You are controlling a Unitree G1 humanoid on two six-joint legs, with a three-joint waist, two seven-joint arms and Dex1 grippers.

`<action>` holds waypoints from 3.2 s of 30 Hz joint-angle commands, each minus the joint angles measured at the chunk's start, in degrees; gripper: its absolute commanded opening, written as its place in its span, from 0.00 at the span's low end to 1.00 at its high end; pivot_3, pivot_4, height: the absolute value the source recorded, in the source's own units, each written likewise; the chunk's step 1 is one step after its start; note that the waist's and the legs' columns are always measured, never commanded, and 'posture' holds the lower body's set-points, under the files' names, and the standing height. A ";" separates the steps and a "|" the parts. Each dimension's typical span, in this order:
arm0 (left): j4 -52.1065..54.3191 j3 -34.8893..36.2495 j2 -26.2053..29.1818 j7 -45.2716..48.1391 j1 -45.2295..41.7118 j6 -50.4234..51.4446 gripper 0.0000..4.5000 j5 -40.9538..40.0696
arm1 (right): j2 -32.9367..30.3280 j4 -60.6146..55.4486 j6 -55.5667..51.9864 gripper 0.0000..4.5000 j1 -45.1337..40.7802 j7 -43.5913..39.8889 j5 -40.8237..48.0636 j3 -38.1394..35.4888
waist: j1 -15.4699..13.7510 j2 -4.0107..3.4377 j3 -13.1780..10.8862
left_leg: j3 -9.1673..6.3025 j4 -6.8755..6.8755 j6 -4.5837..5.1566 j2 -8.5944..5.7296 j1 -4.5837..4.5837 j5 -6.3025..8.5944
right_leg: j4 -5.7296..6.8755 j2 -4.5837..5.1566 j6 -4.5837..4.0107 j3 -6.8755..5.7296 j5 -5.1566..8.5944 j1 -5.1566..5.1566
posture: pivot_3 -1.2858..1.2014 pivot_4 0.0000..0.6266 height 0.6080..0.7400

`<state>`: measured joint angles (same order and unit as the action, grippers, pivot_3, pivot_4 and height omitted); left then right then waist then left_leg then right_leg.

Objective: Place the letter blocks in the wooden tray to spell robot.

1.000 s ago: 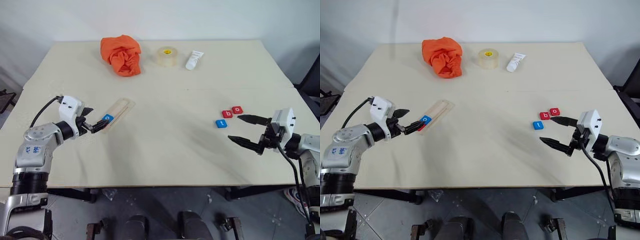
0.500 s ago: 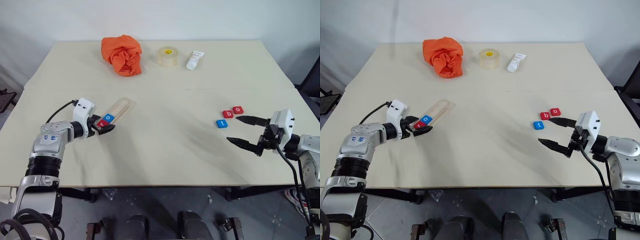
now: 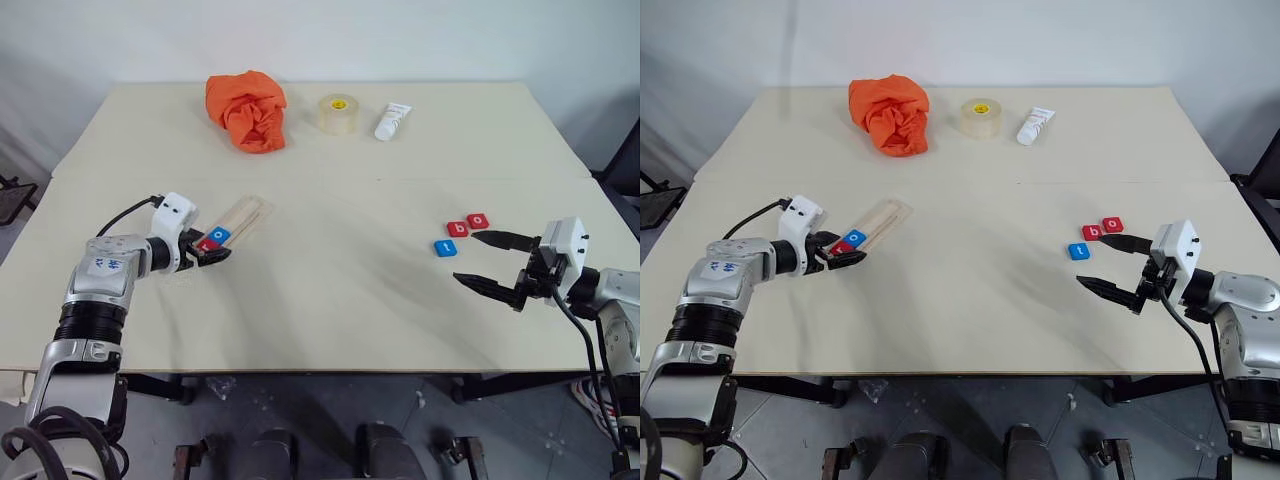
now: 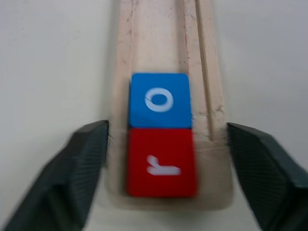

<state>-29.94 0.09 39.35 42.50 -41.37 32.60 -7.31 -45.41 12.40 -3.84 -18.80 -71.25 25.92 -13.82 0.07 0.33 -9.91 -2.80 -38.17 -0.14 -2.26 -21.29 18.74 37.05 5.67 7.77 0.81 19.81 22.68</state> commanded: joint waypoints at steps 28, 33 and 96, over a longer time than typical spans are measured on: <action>21.73 -22.89 -10.47 19.85 -7.21 -2.10 0.75 2.96 | -2.53 -6.19 0.58 1.00 7.18 1.76 1.19 -5.52 | -0.28 0.03 -0.02 | -0.21 -0.09 0.00 -0.06 -0.18 -0.01 | -0.09 -0.12 0.00 -0.28 0.00 -0.06 | 0.52 0.24 1.00; 22.44 -26.88 -14.92 18.73 -8.29 -2.84 0.75 5.67 | -3.74 -7.55 1.09 1.00 11.52 2.32 1.15 -9.09 | -0.25 0.06 -0.03 | -0.20 -0.13 0.01 -0.05 -0.18 -0.01 | -0.08 -0.15 0.01 -0.28 0.00 -0.07 | 0.52 0.24 1.00; 8.81 1.87 -12.19 42.03 13.01 -43.07 0.99 -17.61 | 2.44 -20.75 -17.59 1.00 20.47 28.40 3.79 -16.76 | -1.14 0.02 -0.02 | -0.17 -0.44 0.06 0.00 -0.12 0.01 | -0.04 0.06 0.00 -0.36 0.00 -0.22 | 0.52 0.24 1.00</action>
<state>-21.36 1.13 27.09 83.79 -27.03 -9.93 -23.30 -43.25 -5.51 -21.26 1.44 -43.92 28.52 -28.02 -1.07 0.35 -9.92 -2.96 -38.61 -0.07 -2.25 -21.41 18.75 37.01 5.71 7.76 0.46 19.81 22.46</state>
